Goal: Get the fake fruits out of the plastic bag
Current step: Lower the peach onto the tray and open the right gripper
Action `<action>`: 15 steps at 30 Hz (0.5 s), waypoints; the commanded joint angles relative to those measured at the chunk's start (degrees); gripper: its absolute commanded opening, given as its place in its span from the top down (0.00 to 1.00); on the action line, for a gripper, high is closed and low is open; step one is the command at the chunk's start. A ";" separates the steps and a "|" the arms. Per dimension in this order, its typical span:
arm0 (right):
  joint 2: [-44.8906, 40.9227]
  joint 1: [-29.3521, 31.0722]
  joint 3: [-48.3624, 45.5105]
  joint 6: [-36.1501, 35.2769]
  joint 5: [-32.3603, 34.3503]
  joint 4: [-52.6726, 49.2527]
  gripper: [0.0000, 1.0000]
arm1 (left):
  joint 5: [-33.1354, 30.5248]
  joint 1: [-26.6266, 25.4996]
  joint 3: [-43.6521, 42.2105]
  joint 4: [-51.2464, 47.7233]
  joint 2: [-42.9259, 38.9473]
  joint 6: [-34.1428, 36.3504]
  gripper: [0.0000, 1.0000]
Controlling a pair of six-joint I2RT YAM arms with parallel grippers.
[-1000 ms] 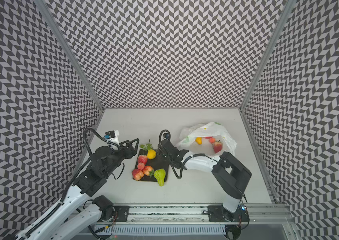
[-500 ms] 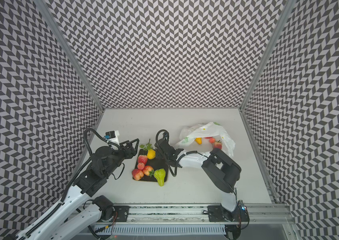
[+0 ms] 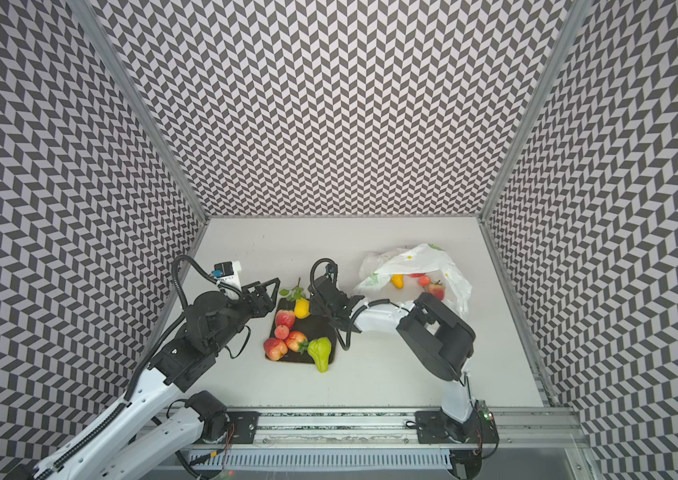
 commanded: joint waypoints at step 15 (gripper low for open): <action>-9.62 -0.14 -0.43 -1.51 1.00 2.34 0.24 | 2.29 0.25 1.16 0.94 -0.21 2.50 0.29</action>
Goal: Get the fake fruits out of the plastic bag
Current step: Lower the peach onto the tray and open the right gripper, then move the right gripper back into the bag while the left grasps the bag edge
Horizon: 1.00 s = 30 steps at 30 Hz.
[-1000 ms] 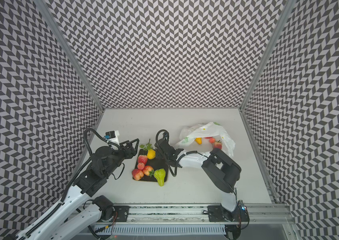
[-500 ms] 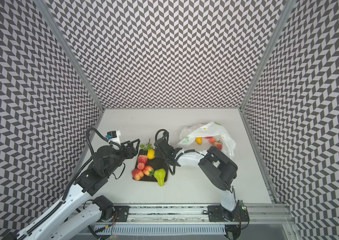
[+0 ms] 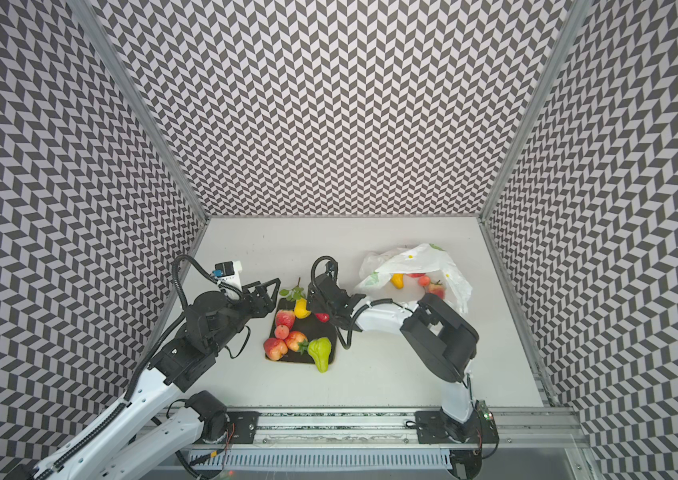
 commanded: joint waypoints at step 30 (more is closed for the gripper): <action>-63.58 -1.19 -19.92 -17.85 -5.84 -10.51 0.36 | 16.70 -10.18 6.92 14.45 17.31 8.02 0.20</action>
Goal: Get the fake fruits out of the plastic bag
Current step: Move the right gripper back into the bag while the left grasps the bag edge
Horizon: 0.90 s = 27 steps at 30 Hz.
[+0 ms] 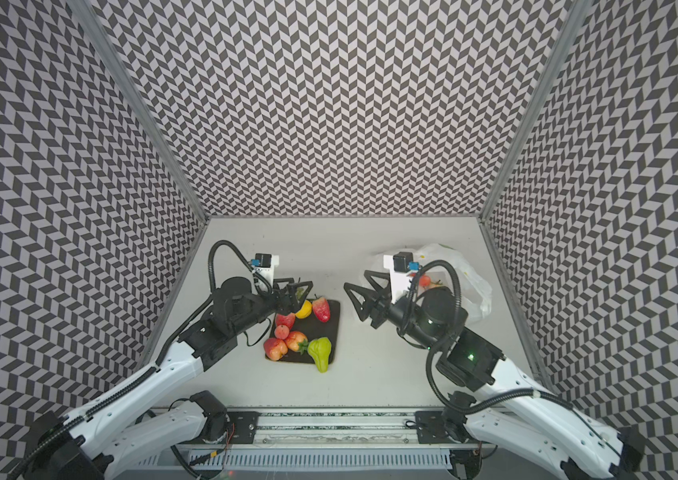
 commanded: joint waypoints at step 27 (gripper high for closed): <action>11.65 -28.92 -13.20 17.91 6.81 -2.76 0.41 | -2.03 -16.69 17.59 6.57 31.26 0.96 0.33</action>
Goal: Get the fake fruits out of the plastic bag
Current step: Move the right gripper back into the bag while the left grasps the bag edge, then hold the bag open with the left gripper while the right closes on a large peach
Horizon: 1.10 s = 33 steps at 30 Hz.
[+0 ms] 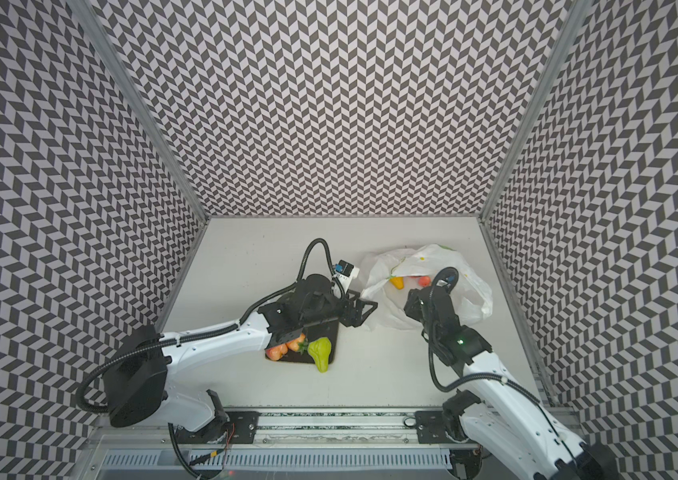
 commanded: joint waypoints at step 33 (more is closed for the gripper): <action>32.55 -23.36 3.70 1.63 -12.45 21.72 0.34 | 7.19 -7.97 -5.02 14.16 5.59 -0.62 1.00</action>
